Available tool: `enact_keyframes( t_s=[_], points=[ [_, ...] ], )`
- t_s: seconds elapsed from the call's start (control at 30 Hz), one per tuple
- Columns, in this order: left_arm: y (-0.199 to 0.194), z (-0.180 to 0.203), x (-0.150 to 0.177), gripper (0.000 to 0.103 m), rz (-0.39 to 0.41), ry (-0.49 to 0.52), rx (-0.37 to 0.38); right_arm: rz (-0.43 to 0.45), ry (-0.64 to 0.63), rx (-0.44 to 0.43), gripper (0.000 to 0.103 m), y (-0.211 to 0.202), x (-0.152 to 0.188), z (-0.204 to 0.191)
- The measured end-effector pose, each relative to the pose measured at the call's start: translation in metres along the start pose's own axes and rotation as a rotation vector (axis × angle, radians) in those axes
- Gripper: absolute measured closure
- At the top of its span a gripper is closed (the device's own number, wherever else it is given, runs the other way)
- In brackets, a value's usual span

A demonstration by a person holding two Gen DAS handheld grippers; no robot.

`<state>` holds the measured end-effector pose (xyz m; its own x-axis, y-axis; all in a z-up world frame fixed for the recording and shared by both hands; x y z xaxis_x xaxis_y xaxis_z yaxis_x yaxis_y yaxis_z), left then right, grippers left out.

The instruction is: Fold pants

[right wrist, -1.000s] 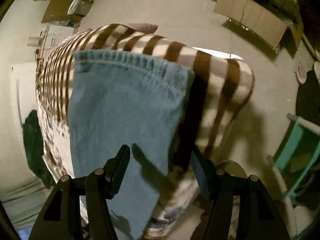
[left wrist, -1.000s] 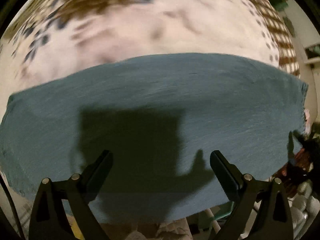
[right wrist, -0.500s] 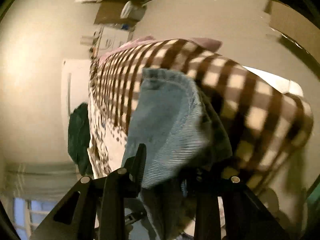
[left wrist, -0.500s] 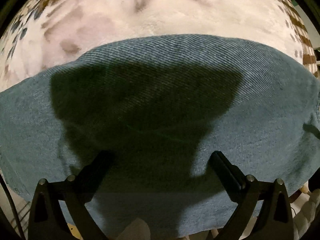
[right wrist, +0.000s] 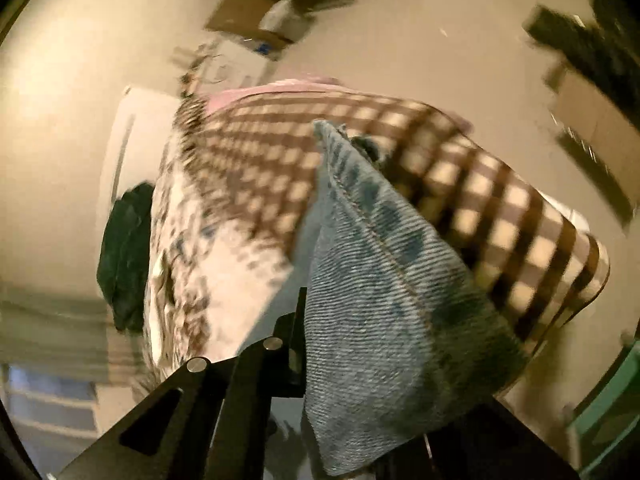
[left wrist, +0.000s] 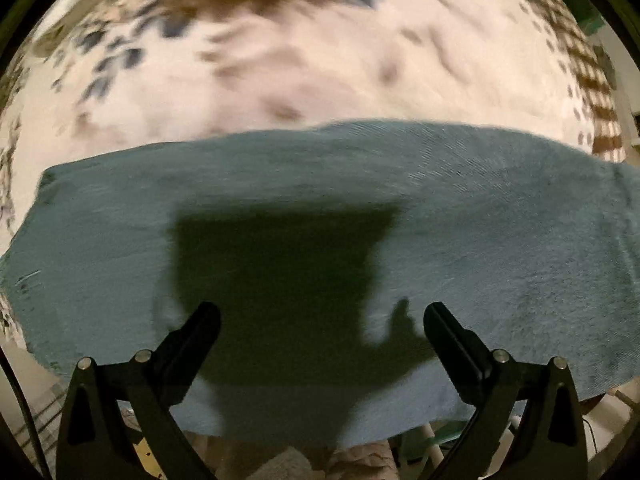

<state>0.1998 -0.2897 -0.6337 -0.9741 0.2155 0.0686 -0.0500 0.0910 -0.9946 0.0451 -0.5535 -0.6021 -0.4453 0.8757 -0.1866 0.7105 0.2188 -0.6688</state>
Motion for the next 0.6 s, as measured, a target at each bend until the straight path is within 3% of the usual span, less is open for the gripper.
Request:
enact_keyframes(
  t_s=[0.2, 0.27, 0.43, 0.6],
  points=[
    [-0.022, -0.044, 0.005, 0.000, 0.048, -0.065, 0.033, -0.051, -0.246, 0.017, 0.096, -0.013, 0.042, -0.102],
    [-0.027, -0.076, 0.013, 0.000, 0.050, -0.120, 0.048, -0.085, -0.303, 0.020, 0.096, -0.007, 0.064, -0.132],
    [-0.031, -0.162, 0.040, 0.000, 0.062, -0.257, 0.021, -0.217, -0.493, 0.016, 0.096, 0.038, 0.150, -0.206],
    [-0.013, -0.253, 0.072, 0.000, 0.049, -0.412, -0.038, -0.409, -0.679, 0.032, 0.096, 0.115, 0.273, -0.241]
  ],
)
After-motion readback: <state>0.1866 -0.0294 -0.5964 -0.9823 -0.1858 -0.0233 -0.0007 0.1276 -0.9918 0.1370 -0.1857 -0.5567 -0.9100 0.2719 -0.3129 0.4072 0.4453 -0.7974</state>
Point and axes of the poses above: each gripper's, at about its wrist camera, not at the fingertips, and y roughly the way its jaws point, z to its right, x to its underside, the point moved 3 cm from there along y, roughly the way its jaws point, and after that the axes turned 3 degrees about -x, right-handed, at the moved point
